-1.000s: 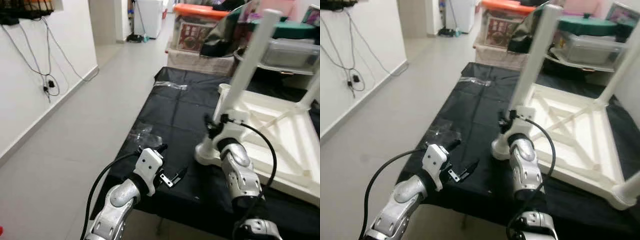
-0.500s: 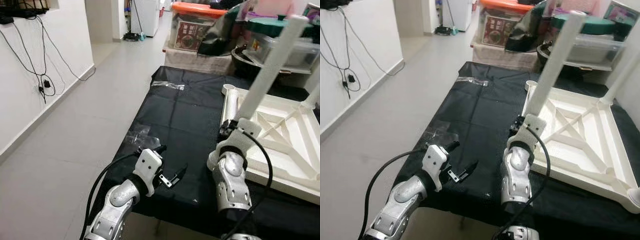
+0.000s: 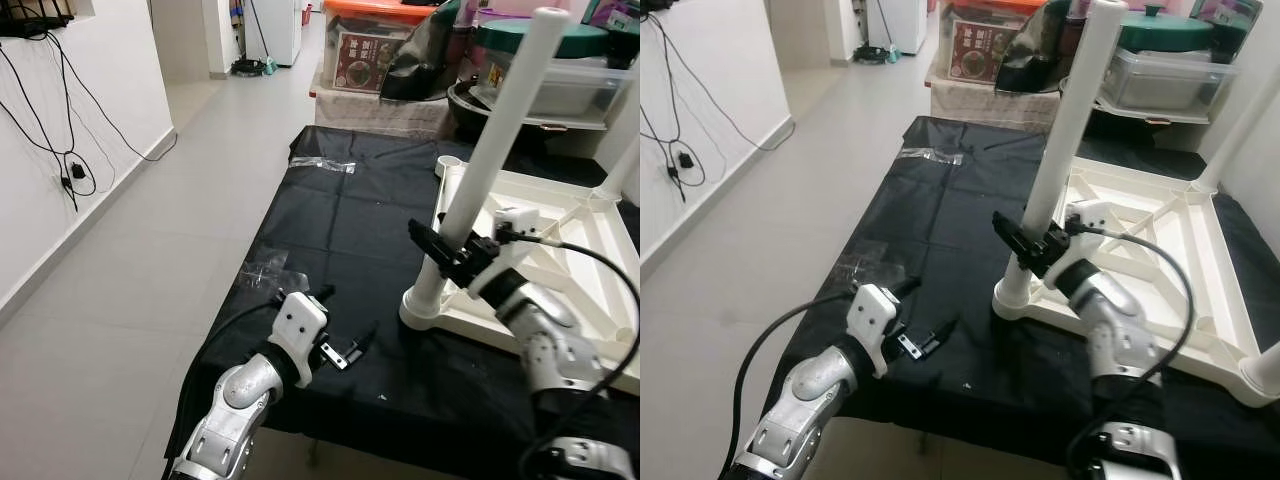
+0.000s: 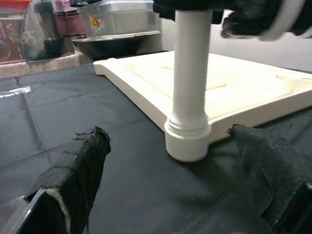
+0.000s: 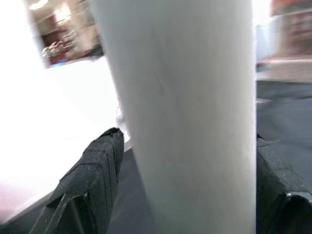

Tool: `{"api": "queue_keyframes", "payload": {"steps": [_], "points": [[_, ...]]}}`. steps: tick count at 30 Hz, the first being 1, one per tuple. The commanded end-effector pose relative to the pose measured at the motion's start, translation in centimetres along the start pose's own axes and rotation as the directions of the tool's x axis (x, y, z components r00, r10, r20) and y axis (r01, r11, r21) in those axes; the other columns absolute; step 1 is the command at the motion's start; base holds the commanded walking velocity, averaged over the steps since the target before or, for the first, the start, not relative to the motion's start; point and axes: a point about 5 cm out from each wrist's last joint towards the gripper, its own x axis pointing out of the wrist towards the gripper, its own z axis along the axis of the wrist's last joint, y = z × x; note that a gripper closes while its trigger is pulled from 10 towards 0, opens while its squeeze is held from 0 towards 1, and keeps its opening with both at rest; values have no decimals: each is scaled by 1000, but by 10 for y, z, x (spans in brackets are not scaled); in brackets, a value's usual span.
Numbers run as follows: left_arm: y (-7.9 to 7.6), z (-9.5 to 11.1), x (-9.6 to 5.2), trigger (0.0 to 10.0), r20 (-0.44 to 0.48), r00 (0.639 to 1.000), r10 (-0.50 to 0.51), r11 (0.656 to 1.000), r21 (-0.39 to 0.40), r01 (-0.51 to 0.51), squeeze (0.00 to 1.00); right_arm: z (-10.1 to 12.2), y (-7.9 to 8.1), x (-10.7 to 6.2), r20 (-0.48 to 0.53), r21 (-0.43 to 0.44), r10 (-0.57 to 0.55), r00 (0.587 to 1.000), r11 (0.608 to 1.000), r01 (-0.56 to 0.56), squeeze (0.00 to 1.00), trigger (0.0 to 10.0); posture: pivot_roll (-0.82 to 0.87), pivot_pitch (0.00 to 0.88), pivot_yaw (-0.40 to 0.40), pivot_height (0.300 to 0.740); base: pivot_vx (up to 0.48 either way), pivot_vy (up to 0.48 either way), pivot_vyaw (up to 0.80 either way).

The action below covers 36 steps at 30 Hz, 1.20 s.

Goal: Building children table

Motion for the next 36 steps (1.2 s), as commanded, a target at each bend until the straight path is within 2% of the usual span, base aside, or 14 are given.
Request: {"api": "queue_keyframes", "payload": {"steps": [1, 11, 12, 13, 17, 22, 24, 25, 27, 28, 31, 33, 34, 36], "points": [[-2, -3, 0, 10000, -16, 1000, -7, 1000, -1, 7, 0, -10, 15, 11, -46, 43, 156, 987, 987, -154, 0, 10000, 74, 0, -65, 740, 0, 0, 0], [-3, -3, -2, 10000, -16, 1000, -7, 1000, 1, 7, 0, -26, 25, 30, -236, 72, 413, 880, 910, -408, 0, 10000, 104, 0, -84, 740, 0, 0, 0], [-3, -3, -2, 10000, -17, 1000, -6, 1000, 0, 6, 0, -31, 25, 30, -258, 50, 386, 885, 921, -387, 0, 2902, 104, 0, -84, 740, 0, 0, 0], [-3, -3, -2, 10000, -18, 1000, -6, 1000, 0, 6, 0, -35, 25, 31, -272, 36, 355, 894, 932, -360, 0, 0, 104, 0, -84, 740, 0, 0, 0], [-3, -3, -2, 10000, -19, 1000, -6, 1000, -2, 6, 0, -39, 25, 31, -254, -26, 291, 923, 951, -307, 0, 0, 104, 0, -84, 740, 0, 0, 0], [-3, -3, -2, 10000, -20, 1000, -8, 1000, -7, 8, 0, -35, 15, 24, -74, -39, -22, 997, 999, 19, 0, 0, 87, 0, -74, 740, 0, 0, 0], [-3, -3, -2, 10000, -20, 1000, -8, 1000, -8, 8, 0, -34, 9, 23, -46, -45, -134, 990, 990, 132, 0, 0, 87, 0, -74, 740, 0, 0, 0], [-3, -3, -2, 10000, -21, 1000, -9, 1000, -9, 8, 0, -34, -4, 17, -23, -56, -362, 932, 931, 361, 0, 0, 79, 0, -69, 740, 0, 0, 0], [-3, -3, -2, 10000, -21, 1000, -9, 1000, -9, 8, 0, -34, -4, 17, -23, -56, -362, 932, 931, 361, 0, 0, 79, 0, -69, 740, 0, 0, 0], [-2, -3, -2, 10000, -22, 1000, -10, 1000, -9, 10, 0, -37, -18, 3, -45, -114, -647, 761, 760, 639, 0, 0, 67, 0, -60, 740, 0, 0, 0], [-2, -3, -2, 10000, -22, 1000, -10, 1000, -9, 10, 0, -37, -18, 3, -45, -114, -647, 761, 760, 639, 0, 0, 67, 0, -60, 740, 0, 0, 0], [-3, -3, -1, 10000, -21, 1000, -12, 1000, -9, 12, 0, -43, -17, -31, -4, -105, -942, 336, 334, 937, 0, 0, 56, 0, -71, 740, 0, 0, 0], [-3, -3, -1, 10000, -21, 1000, -12, 1000, -9, 12, 0, -43, -17, -31, -4, -105, -942, 336, 334, 937, 0, 0, 56, 0, -71, 740, 0, 0, 0], [-3, -2, 0, 10000, -18, 1000, -9, 1000, -7, 9, 0, -46, -7, -36, 0, -58, -975, 223, 223, 973, 0, 0, 48, 0, -65, 740, 0, 0, 0]]}}
